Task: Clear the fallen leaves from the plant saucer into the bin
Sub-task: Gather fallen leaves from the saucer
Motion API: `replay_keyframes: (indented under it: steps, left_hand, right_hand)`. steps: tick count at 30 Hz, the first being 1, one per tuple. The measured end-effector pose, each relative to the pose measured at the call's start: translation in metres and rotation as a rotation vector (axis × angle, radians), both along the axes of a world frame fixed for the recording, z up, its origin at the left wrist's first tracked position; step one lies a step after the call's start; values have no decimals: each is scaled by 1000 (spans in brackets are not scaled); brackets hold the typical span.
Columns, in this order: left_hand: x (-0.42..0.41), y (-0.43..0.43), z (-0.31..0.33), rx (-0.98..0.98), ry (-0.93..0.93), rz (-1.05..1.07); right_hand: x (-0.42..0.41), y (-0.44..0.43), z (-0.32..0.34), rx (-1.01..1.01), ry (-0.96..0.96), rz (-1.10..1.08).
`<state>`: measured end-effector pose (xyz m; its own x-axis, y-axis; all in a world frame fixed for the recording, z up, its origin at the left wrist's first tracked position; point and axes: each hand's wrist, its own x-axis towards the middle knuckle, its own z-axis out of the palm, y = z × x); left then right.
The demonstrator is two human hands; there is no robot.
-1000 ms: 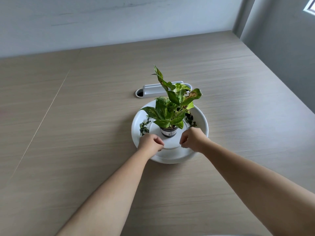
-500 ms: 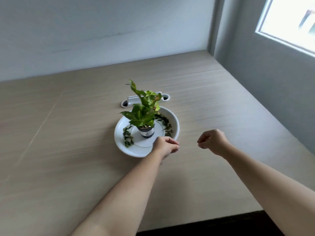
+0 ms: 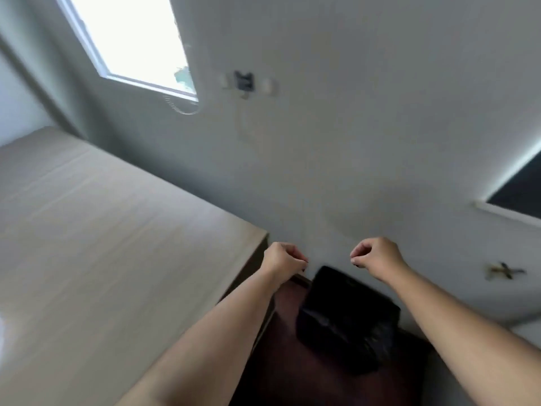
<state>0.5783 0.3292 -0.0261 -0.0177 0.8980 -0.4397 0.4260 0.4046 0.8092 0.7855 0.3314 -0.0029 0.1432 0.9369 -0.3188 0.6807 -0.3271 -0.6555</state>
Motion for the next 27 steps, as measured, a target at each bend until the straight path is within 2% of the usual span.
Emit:
replay_keyframes:
  steps: [4, 8, 15, 19, 27]
  left_hand:
    - [52, 8, -41, -67, 117, -207]
    - [84, 24, -100, -172, 204, -366]
    - [121, 80, -159, -266, 247, -368]
    - [133, 94, -168, -313, 270, -498]
    - [101, 98, -138, -257, 314, -513]
  right_hand:
    - [43, -21, -49, -120, -24, -102]
    - [65, -35, -99, -240, -46, -109]
    - [78, -19, -159, -264, 15, -284]
    - [81, -6, -175, -304, 37, -280]
    - [79, 2, -147, -321, 28, -236]
